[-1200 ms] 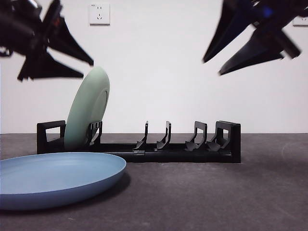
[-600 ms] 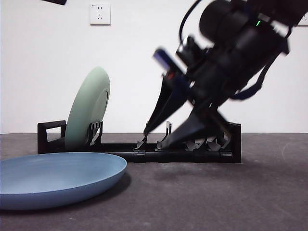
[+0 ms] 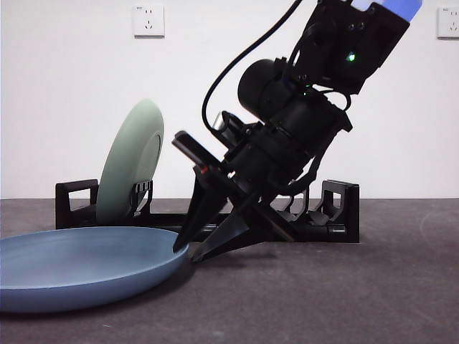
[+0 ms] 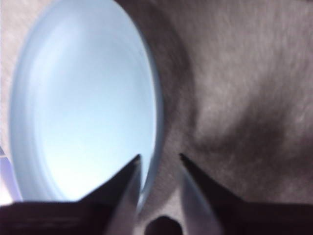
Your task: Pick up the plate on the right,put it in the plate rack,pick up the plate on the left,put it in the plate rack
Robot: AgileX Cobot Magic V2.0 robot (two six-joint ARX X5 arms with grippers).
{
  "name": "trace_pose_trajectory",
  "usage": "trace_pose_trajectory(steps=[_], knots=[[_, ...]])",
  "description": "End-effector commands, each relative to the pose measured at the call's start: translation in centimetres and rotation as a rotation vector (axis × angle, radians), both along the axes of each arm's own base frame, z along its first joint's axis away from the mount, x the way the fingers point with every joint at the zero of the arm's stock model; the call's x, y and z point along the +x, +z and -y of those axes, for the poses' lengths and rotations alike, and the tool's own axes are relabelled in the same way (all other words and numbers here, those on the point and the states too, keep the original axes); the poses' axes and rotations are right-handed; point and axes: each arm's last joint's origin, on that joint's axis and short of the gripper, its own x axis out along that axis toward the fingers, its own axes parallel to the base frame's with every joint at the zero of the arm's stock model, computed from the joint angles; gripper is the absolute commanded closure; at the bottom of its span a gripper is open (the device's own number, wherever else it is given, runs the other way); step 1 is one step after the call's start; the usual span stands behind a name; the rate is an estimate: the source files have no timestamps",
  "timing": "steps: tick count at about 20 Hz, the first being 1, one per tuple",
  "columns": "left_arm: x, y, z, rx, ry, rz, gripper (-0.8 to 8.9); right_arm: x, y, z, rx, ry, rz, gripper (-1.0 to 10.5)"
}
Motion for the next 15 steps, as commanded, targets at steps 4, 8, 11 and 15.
trace_pose_trajectory(steps=[4,8,11,15], knots=[[-0.1,-0.1,-0.1,0.036,0.033,0.003,5.93,-0.3,-0.4,-0.4,-0.017,0.001,-0.024,9.6],[-0.1,-0.2,-0.1,0.063,0.018,0.011,5.93,-0.8,0.0,0.0,-0.048,0.000,-0.064,9.6],[-0.2,-0.4,-0.1,0.096,-0.007,0.014,5.93,-1.5,1.7,0.7,-0.087,0.024,-0.040,9.6],[-1.4,-1.3,0.7,0.193,-0.284,-0.018,5.93,-2.5,4.5,2.3,-0.208,0.006,0.053,9.6]])
